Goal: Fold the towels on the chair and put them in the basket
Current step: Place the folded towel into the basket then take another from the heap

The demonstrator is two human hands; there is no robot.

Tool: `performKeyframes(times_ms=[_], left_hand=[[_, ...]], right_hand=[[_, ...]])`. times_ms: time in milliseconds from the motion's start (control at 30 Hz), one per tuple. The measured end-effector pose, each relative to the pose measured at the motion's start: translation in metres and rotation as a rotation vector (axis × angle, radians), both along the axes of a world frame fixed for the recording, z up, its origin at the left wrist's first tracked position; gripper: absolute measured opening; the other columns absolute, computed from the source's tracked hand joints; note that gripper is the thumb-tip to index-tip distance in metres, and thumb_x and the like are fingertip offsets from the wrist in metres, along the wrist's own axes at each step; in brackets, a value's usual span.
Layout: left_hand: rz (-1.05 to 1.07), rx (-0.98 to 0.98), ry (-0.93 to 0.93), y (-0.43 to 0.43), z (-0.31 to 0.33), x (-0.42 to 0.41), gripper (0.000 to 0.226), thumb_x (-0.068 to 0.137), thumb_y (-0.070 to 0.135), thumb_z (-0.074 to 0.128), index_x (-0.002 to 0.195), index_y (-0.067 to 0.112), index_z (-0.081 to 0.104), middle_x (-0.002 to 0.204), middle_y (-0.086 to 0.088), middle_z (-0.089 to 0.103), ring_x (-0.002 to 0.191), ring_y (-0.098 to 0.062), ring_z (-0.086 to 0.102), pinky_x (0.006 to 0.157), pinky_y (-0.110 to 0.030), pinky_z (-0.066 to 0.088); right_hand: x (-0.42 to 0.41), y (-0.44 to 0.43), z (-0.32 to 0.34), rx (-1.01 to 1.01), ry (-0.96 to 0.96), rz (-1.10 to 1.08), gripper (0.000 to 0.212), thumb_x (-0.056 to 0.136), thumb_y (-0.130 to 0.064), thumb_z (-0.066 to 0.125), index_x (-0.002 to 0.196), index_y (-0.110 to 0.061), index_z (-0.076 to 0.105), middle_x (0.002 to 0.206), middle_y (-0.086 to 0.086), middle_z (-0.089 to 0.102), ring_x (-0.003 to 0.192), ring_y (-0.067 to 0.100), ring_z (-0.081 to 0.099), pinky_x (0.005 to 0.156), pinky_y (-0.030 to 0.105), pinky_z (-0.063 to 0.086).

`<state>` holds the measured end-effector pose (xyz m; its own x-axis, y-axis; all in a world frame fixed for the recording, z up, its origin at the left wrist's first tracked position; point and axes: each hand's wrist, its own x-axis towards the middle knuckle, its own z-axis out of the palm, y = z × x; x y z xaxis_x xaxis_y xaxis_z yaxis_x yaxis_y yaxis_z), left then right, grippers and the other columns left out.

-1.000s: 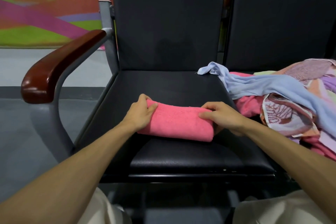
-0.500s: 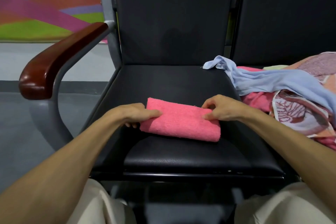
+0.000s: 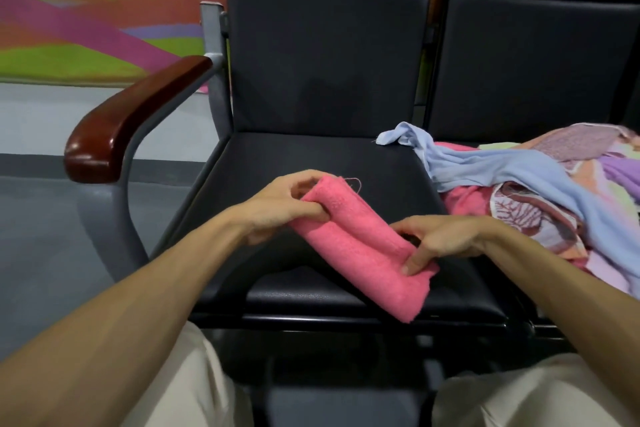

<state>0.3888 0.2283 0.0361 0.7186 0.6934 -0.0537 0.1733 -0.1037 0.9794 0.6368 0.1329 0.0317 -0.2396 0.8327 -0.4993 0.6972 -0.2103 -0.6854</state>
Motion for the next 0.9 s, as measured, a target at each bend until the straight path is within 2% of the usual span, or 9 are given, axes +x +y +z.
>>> performKeyframes(times_ms=[100,200,267,367,467,567,667,767,900], left_hand=[[0.129,0.081,-0.066,-0.01,0.016,-0.011,0.034,0.076,0.005,0.068,0.105,0.022,0.071,0.106,0.001,0.071,0.1,-0.012,0.065,0.086,-0.03,0.052],[0.36,0.207,-0.058,-0.012,0.035,-0.038,0.02,0.082,0.012,0.067,0.094,0.027,0.07,0.097,0.008,0.07,0.091,-0.005,0.065,0.077,-0.023,0.05],[0.532,0.263,-0.06,-0.008,0.044,-0.069,0.016,0.081,0.019,0.069,0.093,0.03,0.068,0.098,0.007,0.069,0.094,-0.009,0.065,0.081,-0.029,0.052],[0.756,0.306,-0.049,-0.005,0.054,-0.133,0.025,0.079,0.024,0.074,0.103,0.02,0.068,0.104,-0.002,0.069,0.096,-0.017,0.064,0.088,-0.04,0.053],[0.933,0.312,0.007,-0.016,0.051,-0.207,0.038,0.077,0.023,0.079,0.11,0.013,0.064,0.107,-0.006,0.067,0.093,-0.016,0.062,0.083,-0.033,0.053],[1.073,0.293,0.122,-0.046,0.026,-0.281,0.043,0.073,0.024,0.083,0.108,0.009,0.063,0.101,-0.005,0.064,0.087,-0.014,0.058,0.073,-0.025,0.047],[1.142,0.266,0.344,-0.087,-0.01,-0.347,0.04,0.069,0.034,0.085,0.098,0.01,0.071,0.087,-0.003,0.065,0.08,-0.015,0.057,0.07,-0.029,0.049],[1.126,0.216,0.564,-0.128,-0.052,-0.394,0.036,0.071,0.04,0.083,0.093,0.012,0.075,0.085,-0.004,0.068,0.082,-0.016,0.06,0.07,-0.025,0.042],[1.198,0.014,0.612,-0.161,-0.118,-0.43,0.039,0.075,0.04,0.08,0.098,0.009,0.073,0.09,-0.005,0.069,0.087,-0.019,0.061,0.069,-0.024,0.037]], right_hand=[[-0.017,0.0,0.007,0.104,0.027,-0.017,0.054,0.066,-0.008,0.076,0.116,0.0,0.057,0.103,0.009,0.065,0.09,0.017,0.061,0.077,0.036,0.05],[-0.047,0.009,0.026,0.266,-0.017,-0.024,0.038,0.074,-0.005,0.081,0.106,-0.003,0.06,0.097,0.009,0.065,0.084,0.015,0.062,0.071,0.032,0.054],[-0.078,0.019,0.045,0.397,-0.068,0.015,0.035,0.074,-0.014,0.083,0.104,-0.01,0.066,0.097,0.004,0.07,0.085,0.015,0.065,0.075,0.032,0.056],[-0.137,0.027,0.073,0.555,-0.09,0.06,0.033,0.073,-0.033,0.083,0.102,-0.023,0.071,0.09,-0.008,0.071,0.082,0.005,0.066,0.072,0.024,0.052],[-0.21,0.023,0.086,0.609,-0.103,0.165,0.027,0.077,-0.042,0.077,0.099,-0.028,0.071,0.081,-0.015,0.068,0.071,-0.003,0.061,0.062,0.01,0.042],[-0.287,0.018,0.064,0.593,-0.174,0.348,0.025,0.087,-0.039,0.068,0.089,-0.015,0.07,0.073,-0.008,0.063,0.065,0.005,0.056,0.059,0.017,0.041],[-0.355,0.01,0.018,0.446,-0.187,0.493,0.014,0.09,-0.021,0.064,0.09,-0.007,0.067,0.085,0.005,0.067,0.079,0.02,0.062,0.076,0.034,0.048],[-0.407,-0.006,-0.036,0.23,-0.118,0.573,0.011,0.087,-0.003,0.059,0.093,-0.006,0.068,0.083,0.004,0.061,0.077,0.017,0.056,0.07,0.03,0.045],[-0.454,-0.026,-0.108,0.048,-0.037,0.56,0.021,0.087,0.001,0.06,0.107,0.005,0.065,0.091,0.007,0.062,0.08,0.019,0.056,0.072,0.031,0.045]])
